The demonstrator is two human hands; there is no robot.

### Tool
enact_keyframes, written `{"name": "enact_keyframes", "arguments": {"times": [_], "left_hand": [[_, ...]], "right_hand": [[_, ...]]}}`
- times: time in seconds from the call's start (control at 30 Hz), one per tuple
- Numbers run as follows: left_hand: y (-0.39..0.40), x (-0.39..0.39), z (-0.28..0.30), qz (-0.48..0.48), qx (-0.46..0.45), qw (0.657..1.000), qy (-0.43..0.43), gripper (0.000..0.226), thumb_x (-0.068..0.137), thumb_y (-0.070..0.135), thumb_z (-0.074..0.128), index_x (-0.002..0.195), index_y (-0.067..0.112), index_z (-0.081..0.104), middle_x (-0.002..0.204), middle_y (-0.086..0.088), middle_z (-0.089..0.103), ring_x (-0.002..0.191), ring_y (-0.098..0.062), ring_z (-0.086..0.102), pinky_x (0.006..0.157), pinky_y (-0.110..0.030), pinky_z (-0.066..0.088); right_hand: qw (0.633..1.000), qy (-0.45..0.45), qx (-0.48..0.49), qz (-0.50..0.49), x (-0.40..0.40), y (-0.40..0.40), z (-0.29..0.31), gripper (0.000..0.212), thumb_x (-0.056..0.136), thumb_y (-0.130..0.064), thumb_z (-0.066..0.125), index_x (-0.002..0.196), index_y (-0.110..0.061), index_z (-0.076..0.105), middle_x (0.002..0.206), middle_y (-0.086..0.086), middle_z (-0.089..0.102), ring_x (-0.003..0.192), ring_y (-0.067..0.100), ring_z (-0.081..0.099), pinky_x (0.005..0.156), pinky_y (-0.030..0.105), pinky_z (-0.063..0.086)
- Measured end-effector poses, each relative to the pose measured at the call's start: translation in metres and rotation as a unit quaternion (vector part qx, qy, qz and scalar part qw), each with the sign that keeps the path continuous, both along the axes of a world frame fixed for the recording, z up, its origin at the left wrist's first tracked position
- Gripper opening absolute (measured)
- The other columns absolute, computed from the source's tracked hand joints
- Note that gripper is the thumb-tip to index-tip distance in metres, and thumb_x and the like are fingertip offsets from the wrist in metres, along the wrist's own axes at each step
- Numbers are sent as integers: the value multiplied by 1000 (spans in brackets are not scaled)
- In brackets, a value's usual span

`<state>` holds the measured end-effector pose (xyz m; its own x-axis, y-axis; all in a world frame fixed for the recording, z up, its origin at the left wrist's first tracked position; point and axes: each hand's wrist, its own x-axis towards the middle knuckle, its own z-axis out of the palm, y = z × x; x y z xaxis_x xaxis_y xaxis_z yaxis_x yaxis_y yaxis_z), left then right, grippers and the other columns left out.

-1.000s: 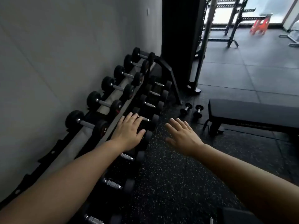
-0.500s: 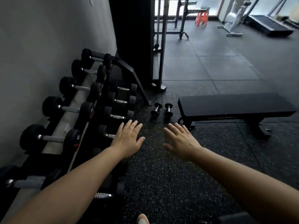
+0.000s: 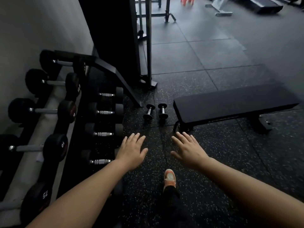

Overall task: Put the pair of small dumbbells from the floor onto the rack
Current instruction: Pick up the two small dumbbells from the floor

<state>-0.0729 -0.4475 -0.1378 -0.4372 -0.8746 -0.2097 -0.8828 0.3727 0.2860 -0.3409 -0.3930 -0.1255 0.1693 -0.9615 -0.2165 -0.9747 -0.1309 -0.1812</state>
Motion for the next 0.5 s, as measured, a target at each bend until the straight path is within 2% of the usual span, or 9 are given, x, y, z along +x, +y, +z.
{"name": "enact_keyframes", "arguments": {"times": [0.27, 0.5], "left_hand": [[-144, -37, -12, 76, 45, 996, -12, 65, 96, 53, 34, 152, 23, 21, 161, -4, 18, 147, -21, 7, 119, -43, 1], [-271, -69, -27, 86, 58, 994, 14, 62, 96, 50, 36, 150, 22, 27, 158, 0, 27, 146, -18, 13, 118, -41, 2]], "right_hand": [[999, -11, 38, 36, -46, -166, -27, 72, 96, -59, 36, 154, -20, 23, 164, 11, 17, 149, 31, 11, 120, 47, 10], [996, -15, 87, 29, -72, -296, -49, 71, 96, -58, 38, 154, -20, 22, 164, 11, 17, 149, 32, 12, 120, 46, 13]]}}
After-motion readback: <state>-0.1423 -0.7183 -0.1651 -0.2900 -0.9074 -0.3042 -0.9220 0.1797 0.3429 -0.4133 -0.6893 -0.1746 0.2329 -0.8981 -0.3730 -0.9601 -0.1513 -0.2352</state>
